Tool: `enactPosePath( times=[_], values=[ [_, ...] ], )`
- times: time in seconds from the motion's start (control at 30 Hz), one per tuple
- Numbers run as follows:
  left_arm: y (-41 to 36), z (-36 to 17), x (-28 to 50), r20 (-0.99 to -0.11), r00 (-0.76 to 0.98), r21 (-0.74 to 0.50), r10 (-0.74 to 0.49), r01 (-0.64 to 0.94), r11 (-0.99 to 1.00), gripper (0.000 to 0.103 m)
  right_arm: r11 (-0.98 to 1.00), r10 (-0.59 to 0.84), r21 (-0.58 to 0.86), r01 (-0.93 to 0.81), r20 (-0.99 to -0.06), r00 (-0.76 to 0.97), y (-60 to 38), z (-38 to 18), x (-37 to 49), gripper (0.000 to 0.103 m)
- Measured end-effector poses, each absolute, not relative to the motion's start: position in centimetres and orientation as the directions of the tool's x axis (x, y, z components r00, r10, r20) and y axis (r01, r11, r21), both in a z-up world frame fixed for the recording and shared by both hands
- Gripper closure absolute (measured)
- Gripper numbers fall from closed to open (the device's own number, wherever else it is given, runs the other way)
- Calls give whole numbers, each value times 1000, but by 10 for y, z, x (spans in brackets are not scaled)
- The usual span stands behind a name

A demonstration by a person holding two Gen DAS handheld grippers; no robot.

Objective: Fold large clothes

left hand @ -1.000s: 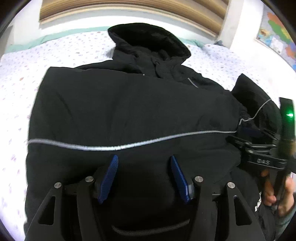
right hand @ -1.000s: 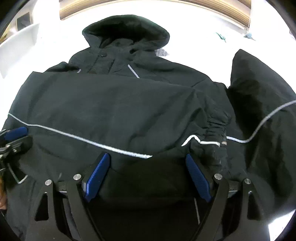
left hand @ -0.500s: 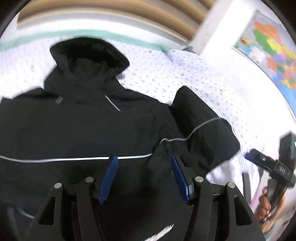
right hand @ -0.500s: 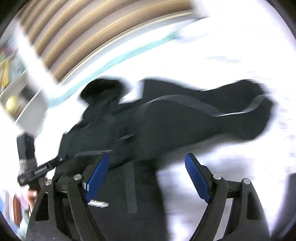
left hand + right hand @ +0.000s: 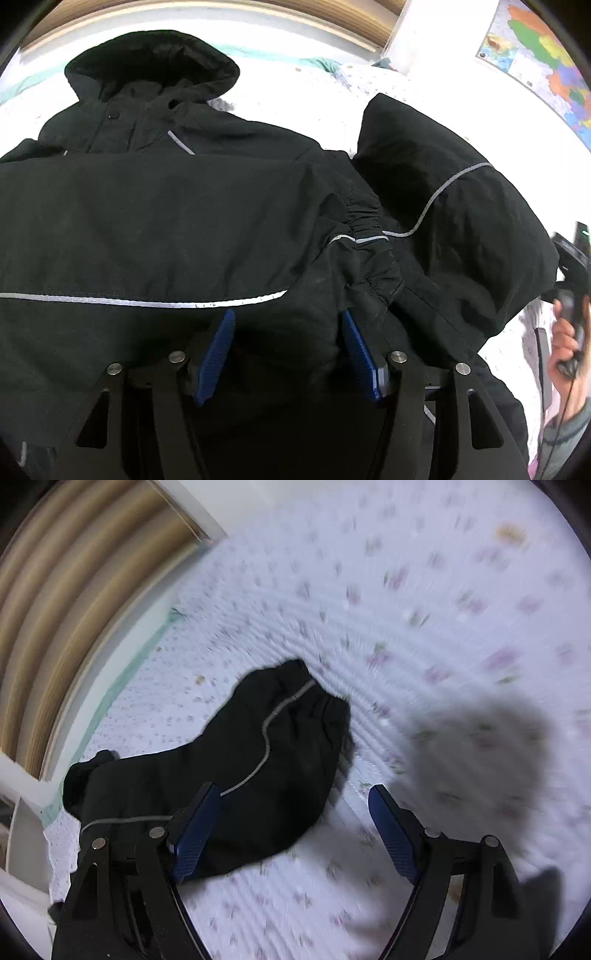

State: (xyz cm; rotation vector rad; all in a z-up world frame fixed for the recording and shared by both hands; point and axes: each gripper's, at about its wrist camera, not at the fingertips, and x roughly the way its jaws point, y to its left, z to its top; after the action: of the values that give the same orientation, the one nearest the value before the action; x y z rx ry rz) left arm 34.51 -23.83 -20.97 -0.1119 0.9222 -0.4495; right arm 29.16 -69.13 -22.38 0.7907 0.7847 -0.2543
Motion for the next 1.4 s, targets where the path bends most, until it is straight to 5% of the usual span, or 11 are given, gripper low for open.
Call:
enactPosePath(
  times=[0.2,0.23,0.3,0.4,0.57,0.63,0.87,1.07,1.4],
  values=[
    [-245,-213,337,-735,538,-249,-412,351,902,35,670,96,554,495,-726,681,-680,-257,339,26],
    [-245,-213,335,-733,540,-249,-414,353,902,35,687,101,551,474,-718,689,-677,-256,347,34],
    [-245,-213,335,-729,542,-251,-418,356,900,35,716,91,517,468,-734,673,-671,-256,358,73],
    [-245,-213,334,-726,543,-254,-422,359,898,35,745,55,491,452,-720,692,-667,-241,351,87],
    [-242,-214,335,-720,545,-261,-430,361,895,35,757,-353,208,620,-668,656,-671,-182,309,88],
    [-242,-214,334,-718,546,-264,-432,362,894,35,728,-414,173,664,-661,626,-683,-171,297,88],
    [-239,-210,335,-722,531,-281,-444,361,889,35,732,-322,227,643,-716,619,-689,-182,291,88],
    [-191,-133,317,-641,558,-357,-528,392,848,39,855,-230,191,482,-693,683,-617,-130,301,88],
    [-38,-46,269,-637,672,-300,-377,234,925,39,974,42,198,109,-633,773,-411,-43,320,88]
  ],
)
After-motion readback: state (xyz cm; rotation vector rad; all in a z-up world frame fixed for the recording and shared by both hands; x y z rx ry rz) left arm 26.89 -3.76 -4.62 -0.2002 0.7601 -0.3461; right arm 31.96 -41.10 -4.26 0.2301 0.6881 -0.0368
